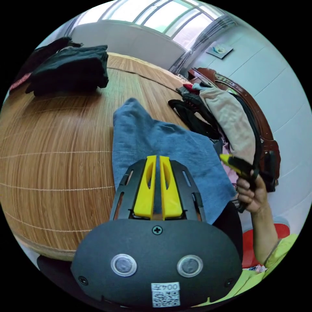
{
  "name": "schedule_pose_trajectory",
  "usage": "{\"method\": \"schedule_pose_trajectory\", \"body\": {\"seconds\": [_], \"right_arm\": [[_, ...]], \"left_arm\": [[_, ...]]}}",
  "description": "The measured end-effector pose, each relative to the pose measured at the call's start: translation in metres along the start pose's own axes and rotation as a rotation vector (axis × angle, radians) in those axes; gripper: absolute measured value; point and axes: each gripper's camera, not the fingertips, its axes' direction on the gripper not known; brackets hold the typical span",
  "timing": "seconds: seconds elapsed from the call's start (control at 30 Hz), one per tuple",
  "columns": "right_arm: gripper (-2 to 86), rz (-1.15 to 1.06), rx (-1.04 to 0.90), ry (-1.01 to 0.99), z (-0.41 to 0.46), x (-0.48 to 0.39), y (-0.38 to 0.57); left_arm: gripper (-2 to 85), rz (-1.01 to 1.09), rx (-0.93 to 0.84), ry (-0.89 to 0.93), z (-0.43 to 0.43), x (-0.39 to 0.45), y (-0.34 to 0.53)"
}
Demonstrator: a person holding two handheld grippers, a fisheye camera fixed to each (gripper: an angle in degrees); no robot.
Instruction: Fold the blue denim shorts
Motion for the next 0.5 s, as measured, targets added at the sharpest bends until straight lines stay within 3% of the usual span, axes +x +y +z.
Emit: {"method": "schedule_pose_trajectory", "body": {"seconds": [0.17,0.27,0.4,0.5], "right_arm": [[0.2,0.134,0.015,-0.003,-0.025,0.067,0.059],[3.1,0.164,0.038,-0.043,-0.028,0.082,0.071],[9.9,0.098,0.065,-0.039,-0.054,0.084,0.081],[12.1,0.203,0.088,-0.116,-0.066,0.121,0.101]], "left_arm": [[0.5,0.009,0.147,-0.072,-0.024,0.01,-0.039],[0.8,-0.038,-0.083,-0.276,0.027,-0.015,-0.063],[2.0,-0.153,-0.084,-0.162,0.017,-0.036,-0.052],[3.5,-0.158,-0.045,-0.032,-0.02,-0.043,-0.021]]}}
